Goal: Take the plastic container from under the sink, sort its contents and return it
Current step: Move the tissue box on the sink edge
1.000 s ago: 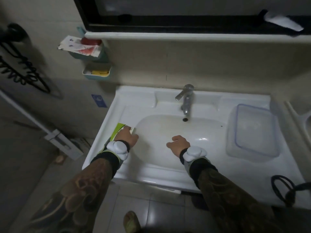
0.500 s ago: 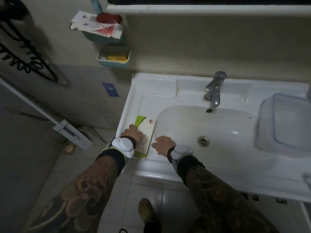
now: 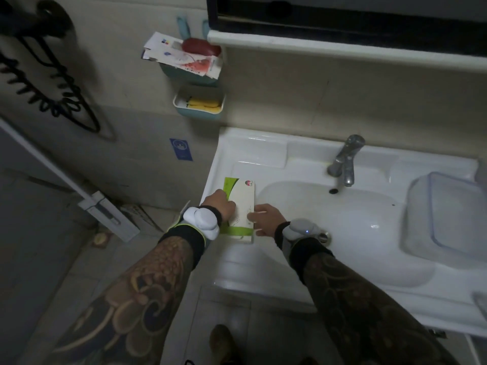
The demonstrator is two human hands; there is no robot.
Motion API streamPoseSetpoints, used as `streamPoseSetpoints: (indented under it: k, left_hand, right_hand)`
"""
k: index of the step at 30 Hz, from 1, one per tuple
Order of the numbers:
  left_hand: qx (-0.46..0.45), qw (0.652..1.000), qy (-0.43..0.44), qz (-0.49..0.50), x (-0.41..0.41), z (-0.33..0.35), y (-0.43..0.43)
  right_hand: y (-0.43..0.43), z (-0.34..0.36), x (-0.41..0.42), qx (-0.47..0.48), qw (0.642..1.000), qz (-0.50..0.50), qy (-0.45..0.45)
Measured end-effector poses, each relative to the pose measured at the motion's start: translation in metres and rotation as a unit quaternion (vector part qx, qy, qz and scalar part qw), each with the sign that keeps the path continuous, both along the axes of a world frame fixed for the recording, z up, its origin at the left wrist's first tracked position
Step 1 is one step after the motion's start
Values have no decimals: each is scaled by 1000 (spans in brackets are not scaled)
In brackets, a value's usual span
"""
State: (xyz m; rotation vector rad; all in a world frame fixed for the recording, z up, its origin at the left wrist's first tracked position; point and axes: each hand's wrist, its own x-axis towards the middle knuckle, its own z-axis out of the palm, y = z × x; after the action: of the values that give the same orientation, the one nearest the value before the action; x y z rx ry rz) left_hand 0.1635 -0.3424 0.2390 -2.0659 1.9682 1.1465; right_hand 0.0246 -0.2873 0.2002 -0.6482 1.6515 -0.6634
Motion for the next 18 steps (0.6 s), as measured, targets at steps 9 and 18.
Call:
streamPoseSetpoints:
  k: [9, 18]
  left_hand:
    - [-23, 982, 146, 119, 67, 28, -43]
    - [32, 959, 166, 227, 165, 0, -53]
  right_hand:
    - [-57, 43, 46, -73, 997, 8, 37]
    - [-105, 19, 134, -10, 985, 153, 79]
